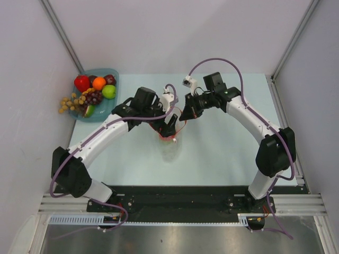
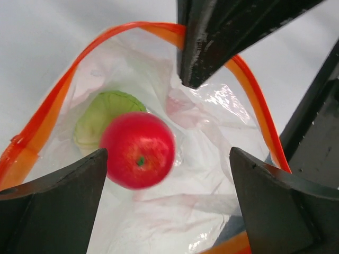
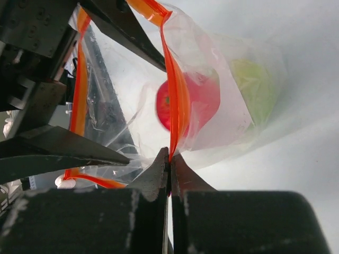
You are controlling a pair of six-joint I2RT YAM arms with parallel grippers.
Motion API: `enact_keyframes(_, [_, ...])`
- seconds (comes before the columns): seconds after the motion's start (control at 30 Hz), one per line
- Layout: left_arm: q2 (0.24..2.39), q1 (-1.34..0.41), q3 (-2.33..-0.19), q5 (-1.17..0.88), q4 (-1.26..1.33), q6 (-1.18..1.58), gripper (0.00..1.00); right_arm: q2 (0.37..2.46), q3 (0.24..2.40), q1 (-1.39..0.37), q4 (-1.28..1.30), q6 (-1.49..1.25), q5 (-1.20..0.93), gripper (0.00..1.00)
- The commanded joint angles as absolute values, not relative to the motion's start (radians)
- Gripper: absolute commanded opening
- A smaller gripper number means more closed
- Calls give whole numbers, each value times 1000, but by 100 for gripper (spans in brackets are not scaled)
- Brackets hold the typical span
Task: Place the food in the zip-top bag and seal the zipper
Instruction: Place the fake fruit in the zipper food storage bag, then pick up the fake fruit from the bin.
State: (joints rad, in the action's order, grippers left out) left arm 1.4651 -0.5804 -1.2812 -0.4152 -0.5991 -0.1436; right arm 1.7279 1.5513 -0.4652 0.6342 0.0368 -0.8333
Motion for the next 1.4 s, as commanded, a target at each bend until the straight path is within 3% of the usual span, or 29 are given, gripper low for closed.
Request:
enact_keyframes(0.0, [1414,-574,-1377,-523,-695,-225,100,1677,1548,-472,647,84,-862,0])
enact_keyframes(0.23, [1408,-438,-1480,-770,-886,-365,100,1666,1548,-472,653,121,-867,0])
enact_keyframes(0.37, [1416,-422,-1542,-724,-1049,-635,100,1663,1548,-474,657,136,-870,0])
enact_keyframes(0.5, [1346,-319,-1485,-706,-867,-433,99,1658,1554,-474,627,112,-848,0])
enact_keyframes(0.63, [1328,-189,-1445,-556,-576,-106,100,1655,1583,-457,629,86,-822,0])
enact_keyframes(0.97, [1589,150,-1549,-180,-442,254,100,1681,1585,-437,635,74,-787,0])
enact_keyframes(1.37, [1778,288,-1646,52,-434,94,100,1735,1612,-417,658,94,-785,0])
